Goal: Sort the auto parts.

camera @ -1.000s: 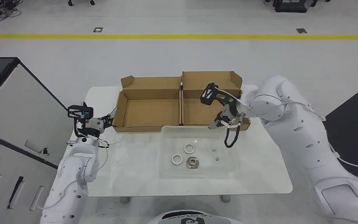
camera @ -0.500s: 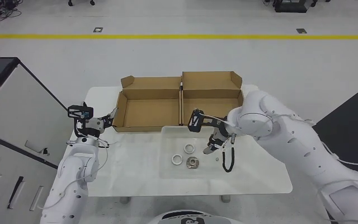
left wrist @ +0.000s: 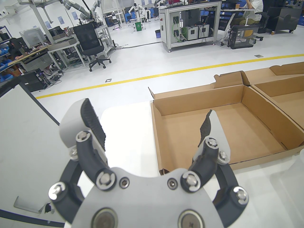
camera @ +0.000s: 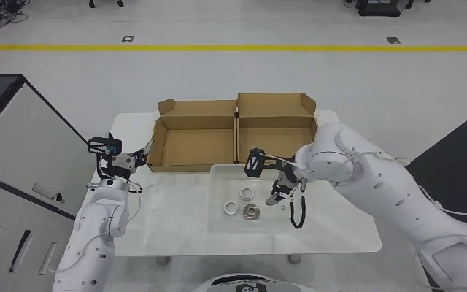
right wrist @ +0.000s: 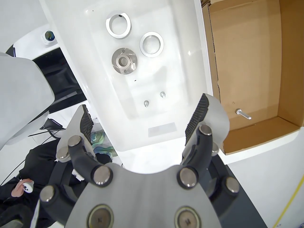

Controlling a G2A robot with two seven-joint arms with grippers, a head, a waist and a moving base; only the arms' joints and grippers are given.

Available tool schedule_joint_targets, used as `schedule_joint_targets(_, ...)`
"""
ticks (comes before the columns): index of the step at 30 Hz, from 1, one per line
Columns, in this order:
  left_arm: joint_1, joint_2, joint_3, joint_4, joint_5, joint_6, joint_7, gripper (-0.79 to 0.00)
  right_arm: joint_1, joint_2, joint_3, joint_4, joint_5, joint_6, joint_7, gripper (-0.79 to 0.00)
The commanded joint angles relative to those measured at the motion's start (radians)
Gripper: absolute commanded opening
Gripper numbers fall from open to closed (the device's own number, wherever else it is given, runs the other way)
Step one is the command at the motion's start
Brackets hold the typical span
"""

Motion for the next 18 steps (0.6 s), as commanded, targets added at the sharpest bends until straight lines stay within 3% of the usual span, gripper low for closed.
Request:
schedule_joint_targets(1,0.0,0.0,0.0,0.0,0.0,0.0,0.0,0.0,-0.006,0.0,-0.005,-0.003,-0.002,-0.009,-0.007,0.0)
schedule_joint_targets(7,0.0,0.0,0.0,0.0,0.0,0.0,0.0,0.0,0.021,0.013,-0.096,-0.028,-0.088,0.004,0.018,0.0)
schedule_joint_targets(18,0.0,0.0,0.0,0.0,0.0,0.0,0.0,0.0,0.146,0.039,-0.281,0.028,-0.065,0.004,0.018,0.0)
